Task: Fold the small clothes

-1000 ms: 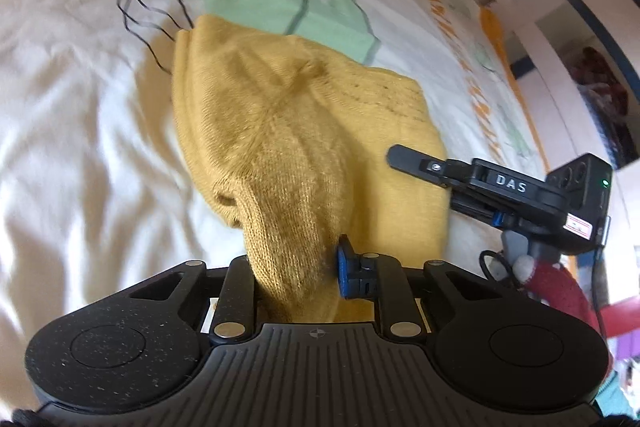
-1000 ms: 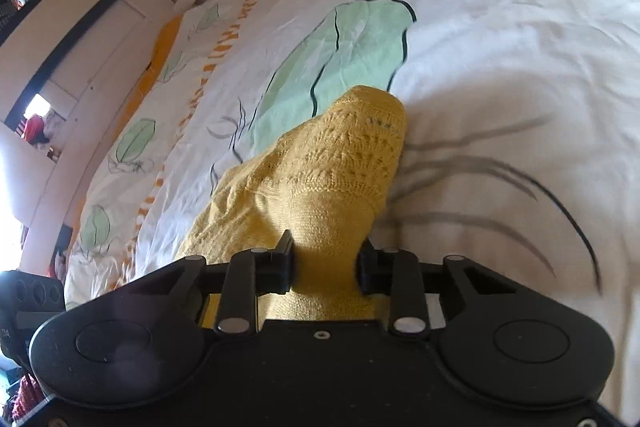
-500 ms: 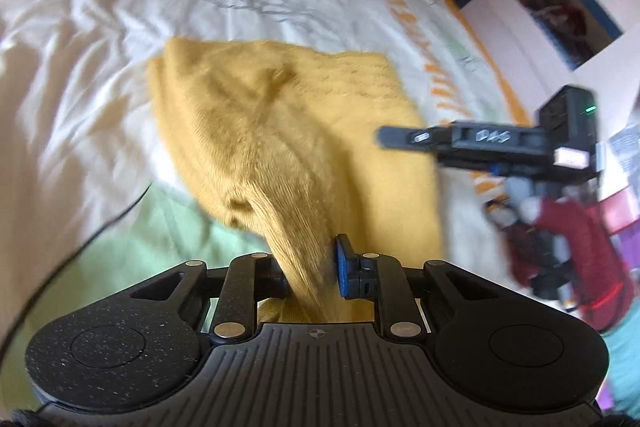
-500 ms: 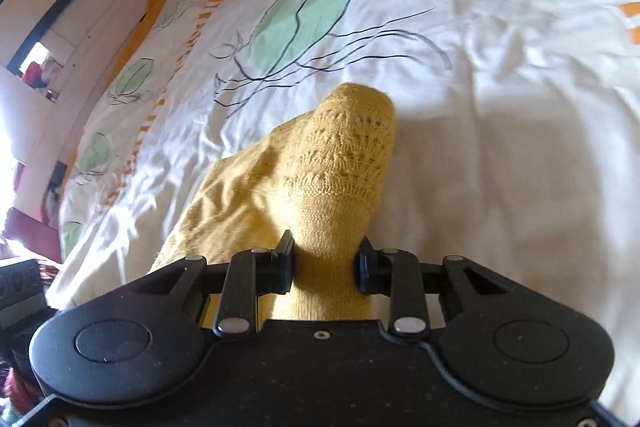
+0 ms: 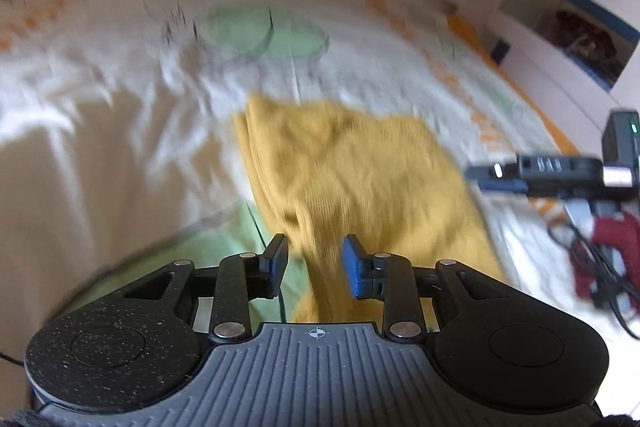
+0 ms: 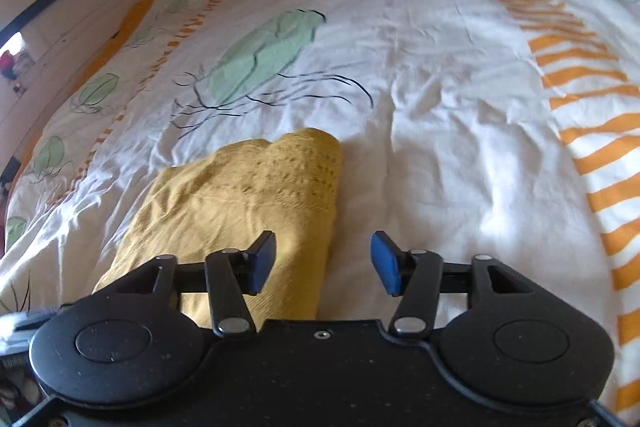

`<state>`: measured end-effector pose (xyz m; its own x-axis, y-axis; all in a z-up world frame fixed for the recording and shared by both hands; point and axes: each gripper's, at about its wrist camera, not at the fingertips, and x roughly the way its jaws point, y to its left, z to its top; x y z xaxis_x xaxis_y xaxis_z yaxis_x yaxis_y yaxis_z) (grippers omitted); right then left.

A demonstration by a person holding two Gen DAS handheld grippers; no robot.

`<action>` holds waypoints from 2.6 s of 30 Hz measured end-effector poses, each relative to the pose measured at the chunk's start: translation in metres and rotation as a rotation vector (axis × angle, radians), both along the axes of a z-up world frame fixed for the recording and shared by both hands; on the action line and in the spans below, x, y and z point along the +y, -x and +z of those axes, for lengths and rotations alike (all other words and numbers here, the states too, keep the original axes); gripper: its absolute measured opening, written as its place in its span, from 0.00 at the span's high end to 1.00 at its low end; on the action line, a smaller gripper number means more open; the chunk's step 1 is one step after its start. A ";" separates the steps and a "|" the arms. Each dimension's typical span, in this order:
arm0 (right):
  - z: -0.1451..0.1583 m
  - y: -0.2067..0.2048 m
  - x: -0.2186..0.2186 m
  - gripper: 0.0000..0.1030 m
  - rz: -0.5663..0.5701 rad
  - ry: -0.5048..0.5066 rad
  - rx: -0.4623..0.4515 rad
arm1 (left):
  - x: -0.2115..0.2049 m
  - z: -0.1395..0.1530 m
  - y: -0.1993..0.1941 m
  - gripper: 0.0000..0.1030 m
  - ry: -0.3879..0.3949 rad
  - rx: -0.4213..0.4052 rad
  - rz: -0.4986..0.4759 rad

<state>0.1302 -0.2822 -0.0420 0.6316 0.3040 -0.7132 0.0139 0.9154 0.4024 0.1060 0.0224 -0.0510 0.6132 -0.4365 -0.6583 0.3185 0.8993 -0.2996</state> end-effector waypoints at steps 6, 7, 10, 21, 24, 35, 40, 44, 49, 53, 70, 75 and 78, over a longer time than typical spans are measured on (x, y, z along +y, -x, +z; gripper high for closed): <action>0.007 0.026 0.019 0.33 0.023 0.041 -0.018 | -0.017 0.017 -0.010 0.61 -0.096 -0.093 0.024; 0.007 0.029 0.023 0.31 0.029 0.050 -0.013 | -0.020 0.014 -0.013 0.61 -0.121 -0.093 0.025; 0.000 0.040 0.035 0.26 0.058 0.070 0.029 | -0.030 -0.002 -0.028 0.60 -0.175 -0.044 0.030; -0.028 0.055 0.049 0.01 0.068 0.179 0.137 | -0.006 -0.041 -0.040 0.18 -0.163 0.035 0.134; -0.029 0.057 0.050 0.01 0.055 0.172 0.131 | -0.001 -0.040 -0.038 0.18 -0.129 0.030 0.132; 0.000 0.081 0.025 0.01 -0.079 0.070 -0.021 | 0.005 0.001 -0.001 0.18 -0.146 -0.145 0.197; 0.019 0.095 0.033 0.01 -0.093 0.142 -0.140 | -0.010 0.011 0.017 0.18 -0.222 -0.179 0.167; 0.026 0.106 0.049 0.01 -0.061 0.194 -0.189 | -0.022 0.015 0.038 0.18 -0.304 -0.171 0.156; 0.032 0.121 0.067 0.01 -0.075 0.225 -0.199 | -0.028 0.023 0.053 0.18 -0.304 -0.140 0.175; 0.031 0.132 0.073 0.01 -0.135 0.307 -0.165 | -0.030 0.024 0.056 0.18 -0.257 -0.082 0.173; 0.029 0.143 0.078 0.01 -0.163 0.186 -0.090 | -0.050 0.024 0.069 0.18 -0.311 0.001 0.186; 0.030 0.146 0.081 0.01 -0.159 0.174 -0.085 | -0.052 0.025 0.071 0.18 -0.306 0.015 0.188; 0.031 0.148 0.082 0.01 -0.156 0.171 -0.087 | -0.053 0.026 0.073 0.18 -0.305 0.018 0.187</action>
<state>-0.0173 -0.2006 -0.0105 0.7226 0.0774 -0.6869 0.1328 0.9597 0.2478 0.0334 -0.0307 -0.0249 0.6514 -0.0994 -0.7522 0.1371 0.9905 -0.0121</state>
